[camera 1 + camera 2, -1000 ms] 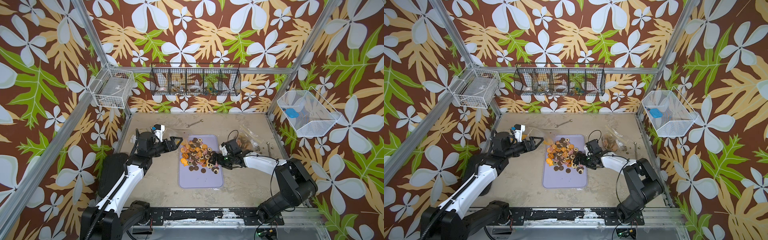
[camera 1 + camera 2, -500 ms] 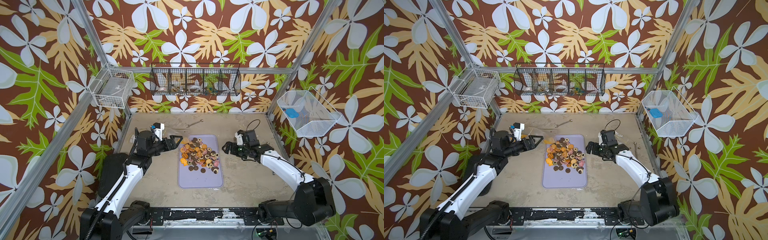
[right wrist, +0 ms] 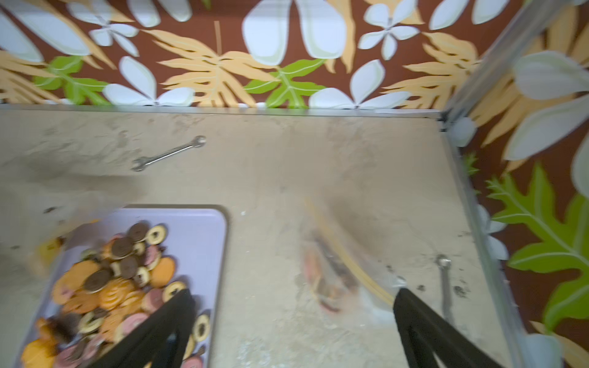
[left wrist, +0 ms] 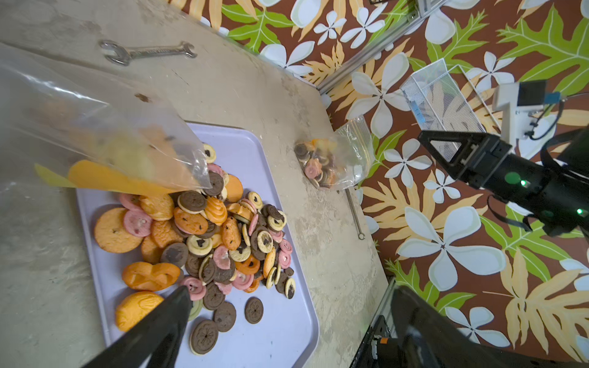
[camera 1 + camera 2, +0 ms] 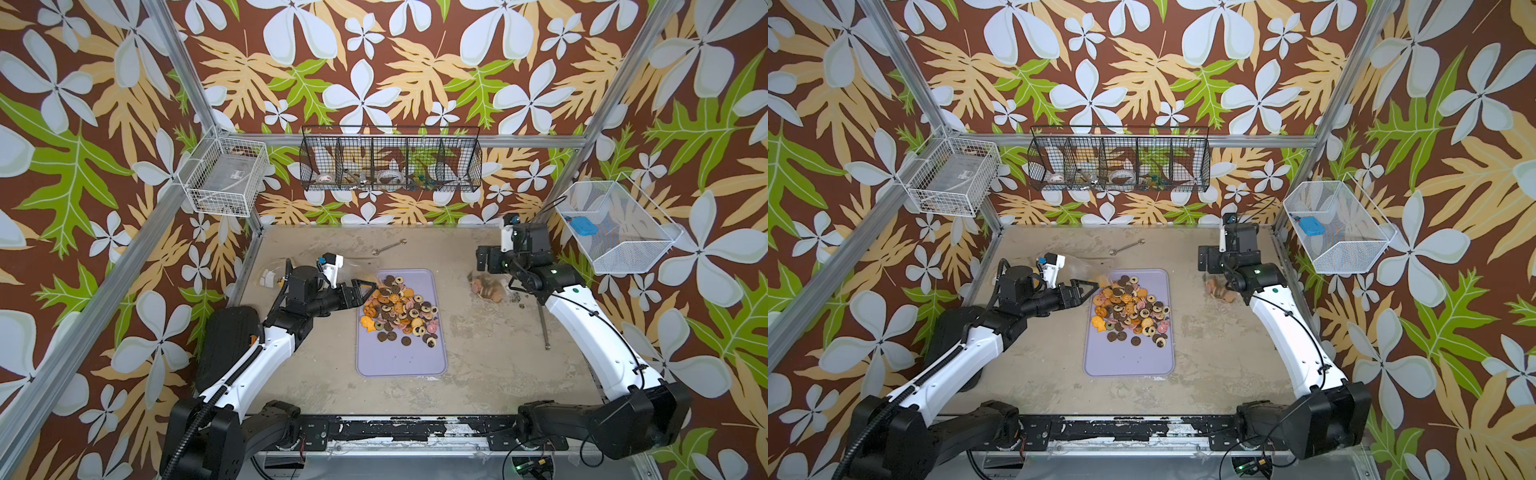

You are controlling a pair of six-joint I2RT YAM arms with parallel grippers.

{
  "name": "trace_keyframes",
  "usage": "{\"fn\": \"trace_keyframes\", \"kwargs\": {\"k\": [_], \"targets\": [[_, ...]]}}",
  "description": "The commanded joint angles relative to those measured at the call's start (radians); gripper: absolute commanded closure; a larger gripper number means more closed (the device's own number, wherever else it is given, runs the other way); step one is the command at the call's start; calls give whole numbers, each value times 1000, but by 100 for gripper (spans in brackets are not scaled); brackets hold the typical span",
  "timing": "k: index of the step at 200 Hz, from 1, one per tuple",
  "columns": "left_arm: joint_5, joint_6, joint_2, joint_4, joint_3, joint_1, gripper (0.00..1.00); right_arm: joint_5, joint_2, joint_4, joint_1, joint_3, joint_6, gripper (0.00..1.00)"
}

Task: Pour cookies out of the ziploc bag
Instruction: Move the tray at the center of the board.

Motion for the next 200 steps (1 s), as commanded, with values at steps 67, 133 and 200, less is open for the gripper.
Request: {"fn": "trace_keyframes", "kwargs": {"k": [67,133,200], "targets": [[21,4,67,51,8,-114,0,-441,219,66,-283,96,-168,28],[45,4,80,68,-1,-120,0,-584,391,-21,-309,148,-141,47],[48,6,79,79,-27,-120,0,-627,339,-1,-309,88,-103,46]]}}
